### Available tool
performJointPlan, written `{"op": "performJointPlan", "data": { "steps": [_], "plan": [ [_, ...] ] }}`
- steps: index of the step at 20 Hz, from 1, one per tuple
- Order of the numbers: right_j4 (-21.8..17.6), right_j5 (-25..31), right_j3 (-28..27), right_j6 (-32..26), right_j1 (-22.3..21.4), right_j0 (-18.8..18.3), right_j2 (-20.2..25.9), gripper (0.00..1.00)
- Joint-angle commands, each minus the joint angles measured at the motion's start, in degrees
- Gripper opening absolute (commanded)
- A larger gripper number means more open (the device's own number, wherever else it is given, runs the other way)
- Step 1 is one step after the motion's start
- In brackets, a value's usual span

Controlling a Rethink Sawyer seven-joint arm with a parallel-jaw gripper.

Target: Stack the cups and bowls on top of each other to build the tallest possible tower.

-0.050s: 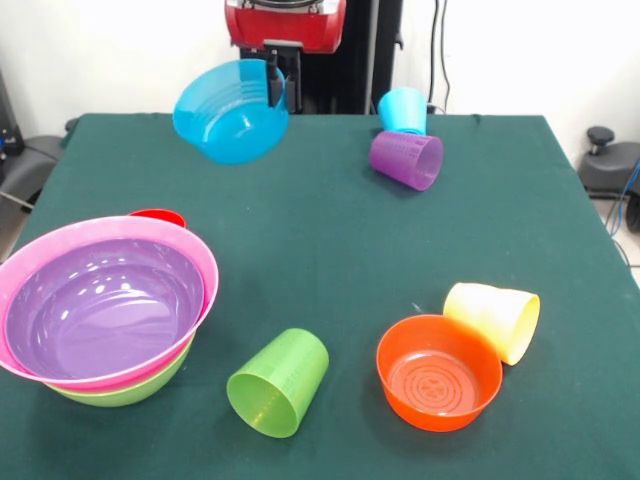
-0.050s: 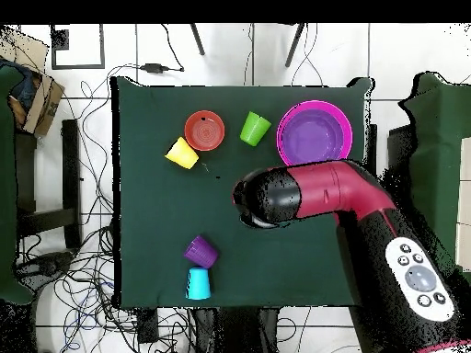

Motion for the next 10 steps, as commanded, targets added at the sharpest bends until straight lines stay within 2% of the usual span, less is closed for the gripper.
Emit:
{"op": "performJointPlan", "data": {
  "steps": [1,10],
  "plan": [
    [-0.23,12.30,-13.79,-24.96,6.80,0.81,6.41,0.00],
    [-3.67,19.44,-31.97,-35.08,18.80,2.39,6.62,0.00]
  ]
}}
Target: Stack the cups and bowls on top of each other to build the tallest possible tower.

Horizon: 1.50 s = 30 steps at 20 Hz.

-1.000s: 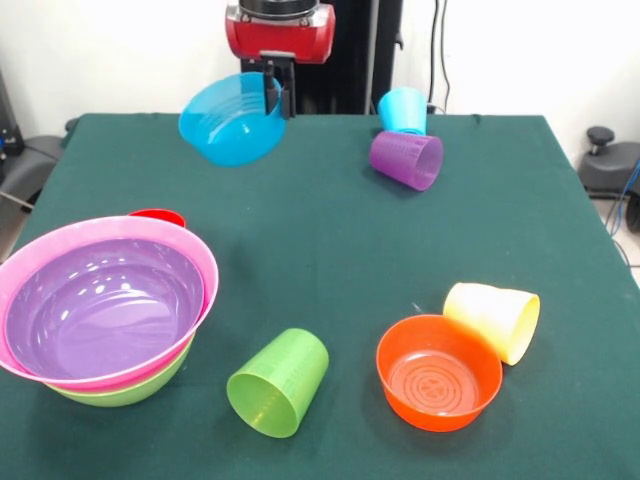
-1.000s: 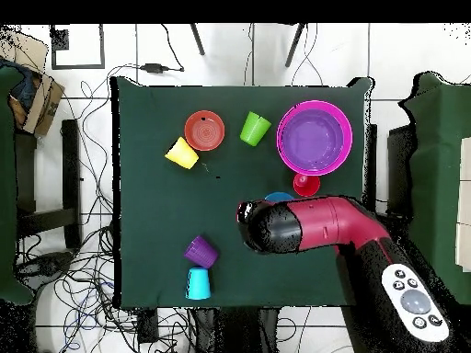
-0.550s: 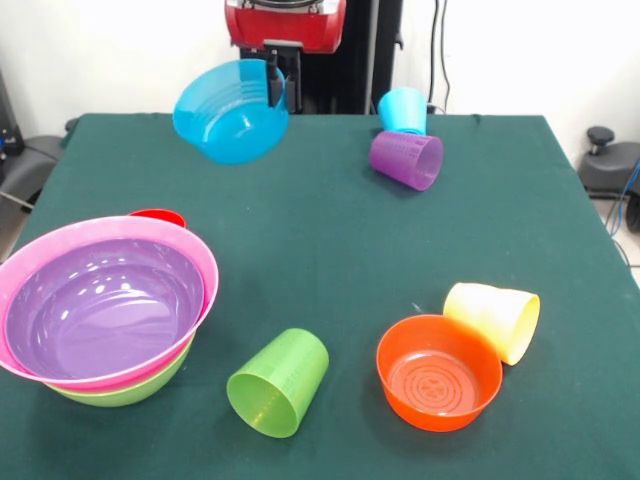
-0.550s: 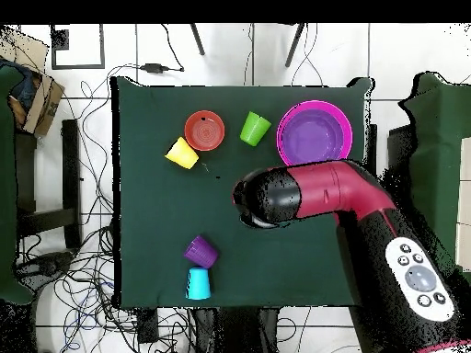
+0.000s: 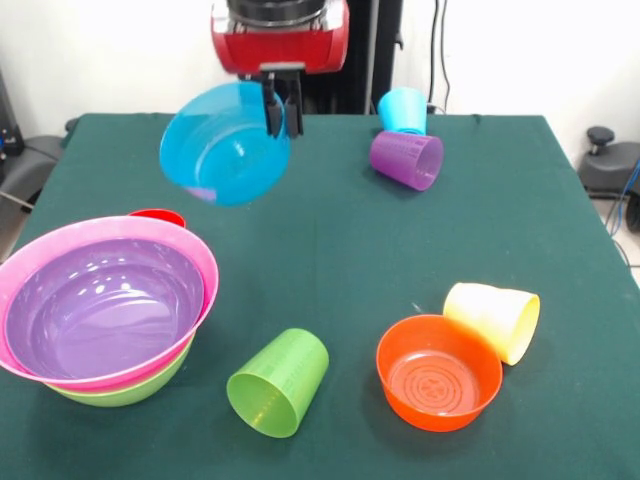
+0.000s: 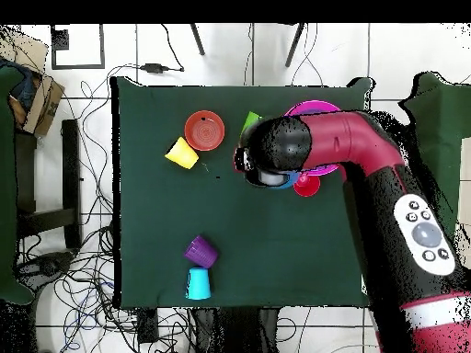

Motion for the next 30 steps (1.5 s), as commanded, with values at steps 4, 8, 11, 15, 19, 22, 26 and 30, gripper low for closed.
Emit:
{"op": "performJointPlan", "data": {
  "steps": [4,8,11,15,19,22,26,30],
  "plan": [
    [-4.44,12.79,-23.59,-28.89,13.00,2.89,2.59,0.00],
    [-4.17,17.21,-28.07,-30.68,13.08,3.76,2.22,0.00],
    [-3.90,22.18,-31.41,-31.37,12.35,4.72,1.84,0.00],
    [-4.05,28.62,-35.17,-31.69,11.27,6.13,1.63,0.00],
    [-4.55,28.39,-35.17,-32.26,10.85,6.26,1.60,0.00],
    [-4.70,26.25,-34.90,-33.17,12.36,5.81,1.78,0.00],
    [-5.33,23.70,-36.21,-36.38,15.83,4.72,2.15,0.00],
    [-5.87,20.64,-37.61,-39.55,19.39,3.64,2.50,0.00]
  ]
}}
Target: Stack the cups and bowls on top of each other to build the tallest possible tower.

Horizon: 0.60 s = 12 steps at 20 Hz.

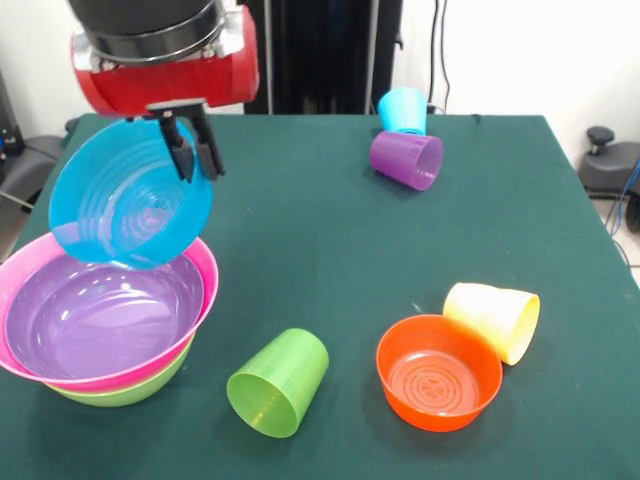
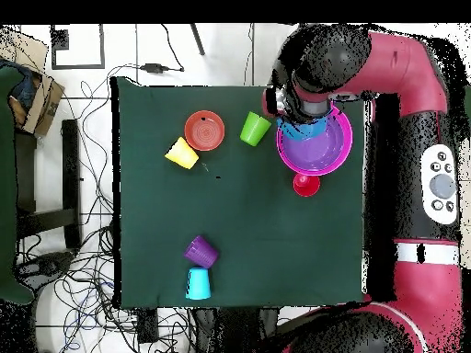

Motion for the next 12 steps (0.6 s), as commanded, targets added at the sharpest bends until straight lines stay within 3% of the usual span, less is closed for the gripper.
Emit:
{"op": "performJointPlan", "data": {
  "steps": [1,12],
  "plan": [
    [-4.61,-2.95,-4.23,-25.86,6.85,-0.67,1.34,0.00],
    [-3.65,-10.25,0.80,-25.01,6.97,-1.87,-0.14,0.00]
  ]
}}
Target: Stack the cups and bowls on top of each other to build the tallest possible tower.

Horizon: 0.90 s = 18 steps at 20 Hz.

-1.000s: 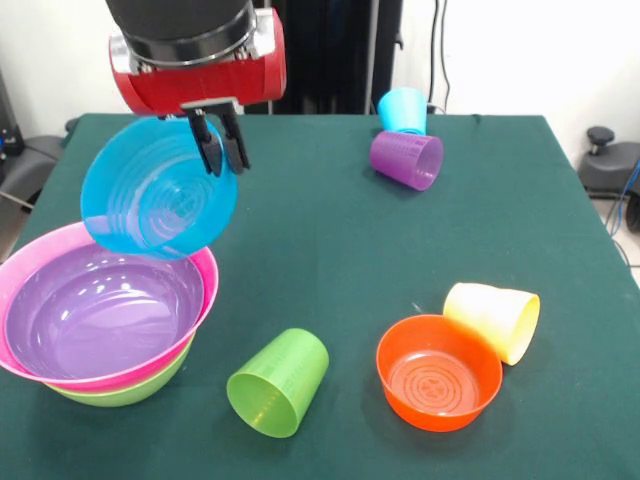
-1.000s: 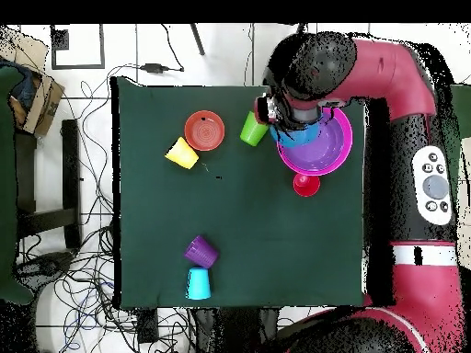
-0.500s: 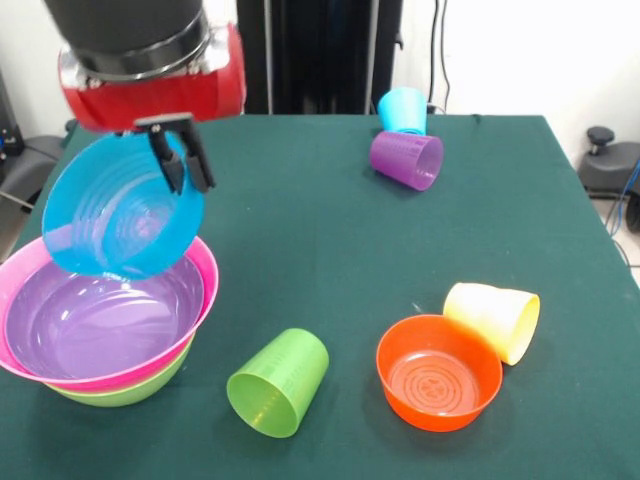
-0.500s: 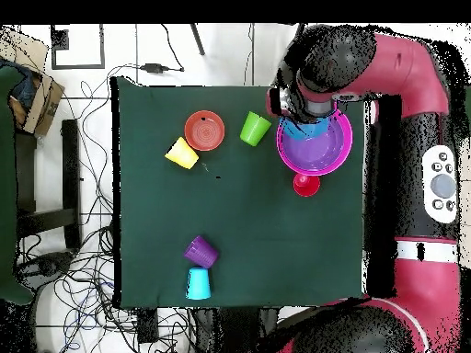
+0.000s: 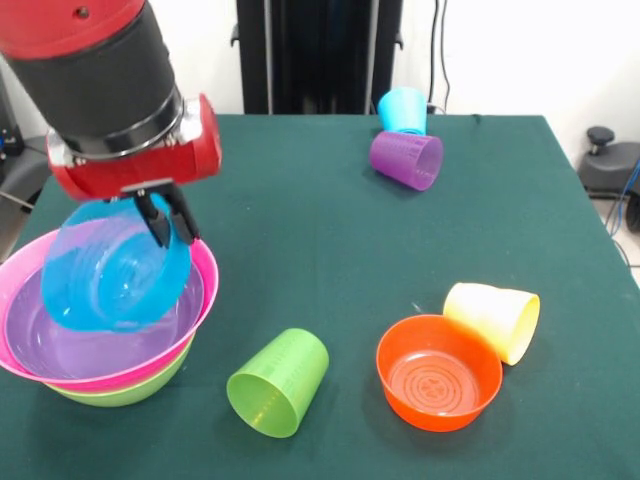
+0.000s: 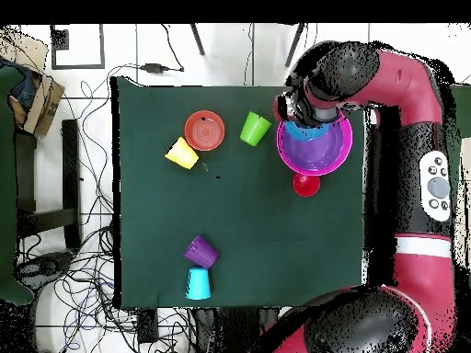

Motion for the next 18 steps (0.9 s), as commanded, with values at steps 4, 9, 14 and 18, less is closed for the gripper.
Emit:
{"op": "performJointPlan", "data": {
  "steps": [4,9,14,18],
  "plan": [
    [-3.09,-7.08,2.53,-19.11,1.32,-0.03,-0.10,0.00],
    [-2.93,-9.75,3.49,-17.26,0.62,-0.02,-0.64,1.00],
    [-2.02,-12.16,5.52,-14.63,-0.19,-0.51,-0.92,1.00],
    [-1.92,-12.07,6.13,-15.47,-0.18,-0.68,-1.02,1.00]
  ]
}}
